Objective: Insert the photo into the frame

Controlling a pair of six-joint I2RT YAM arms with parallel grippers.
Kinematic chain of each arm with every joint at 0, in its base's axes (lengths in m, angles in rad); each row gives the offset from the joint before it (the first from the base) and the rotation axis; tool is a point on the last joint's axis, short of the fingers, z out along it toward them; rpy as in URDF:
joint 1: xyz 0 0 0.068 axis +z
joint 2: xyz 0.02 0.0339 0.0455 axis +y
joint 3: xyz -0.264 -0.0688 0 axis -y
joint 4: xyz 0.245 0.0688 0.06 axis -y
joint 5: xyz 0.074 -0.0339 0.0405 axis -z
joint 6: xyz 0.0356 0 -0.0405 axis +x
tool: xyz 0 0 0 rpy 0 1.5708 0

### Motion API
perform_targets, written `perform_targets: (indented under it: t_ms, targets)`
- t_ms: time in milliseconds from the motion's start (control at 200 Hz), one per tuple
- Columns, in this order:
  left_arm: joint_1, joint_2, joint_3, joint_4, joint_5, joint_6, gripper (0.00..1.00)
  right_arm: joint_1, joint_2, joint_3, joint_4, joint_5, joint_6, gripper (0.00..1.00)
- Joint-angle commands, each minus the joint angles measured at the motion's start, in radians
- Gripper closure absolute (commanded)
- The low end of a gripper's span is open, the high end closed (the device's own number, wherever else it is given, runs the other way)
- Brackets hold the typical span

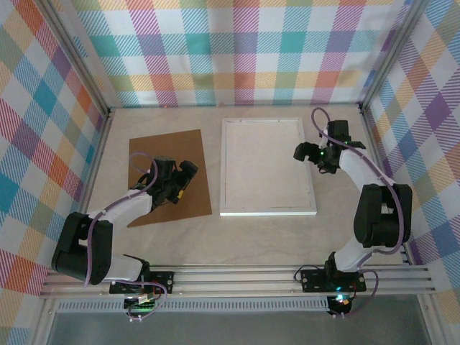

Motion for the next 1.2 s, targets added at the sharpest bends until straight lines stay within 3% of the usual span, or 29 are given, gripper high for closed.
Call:
perform_targets:
  t_ms: [0,100,235,400,550,770,950,1195]
  targets:
    - [0.039,-0.035,0.05,-0.054,-0.039,0.073,0.0,0.123,-0.037,0.03,0.036,-0.008,0.066,0.01]
    - [0.099,-0.069,0.054,-0.092,-0.055,0.098,0.0,0.249,-0.032,0.03,0.092,0.027,0.124,0.0]
    - [0.212,-0.107,0.023,-0.108,-0.033,0.106,0.0,0.444,0.041,0.079,0.156,0.052,0.186,0.11]
    - [0.363,-0.167,-0.04,-0.11,0.0,0.107,0.0,0.641,0.211,0.231,0.166,0.108,0.202,0.24]
    - [0.46,-0.224,-0.085,-0.11,0.025,0.127,0.0,0.757,0.409,0.45,0.092,0.156,0.189,0.27]
    - [0.55,-0.228,-0.104,-0.124,0.093,0.188,0.0,0.81,0.644,0.718,-0.027,0.239,0.212,0.28]
    - [0.57,-0.18,-0.09,-0.112,0.11,0.251,0.0,0.81,0.785,0.893,-0.15,0.317,0.221,0.28]
    - [0.572,-0.102,0.028,-0.172,-0.046,0.416,0.0,0.794,0.847,0.97,-0.278,0.409,0.217,0.26]
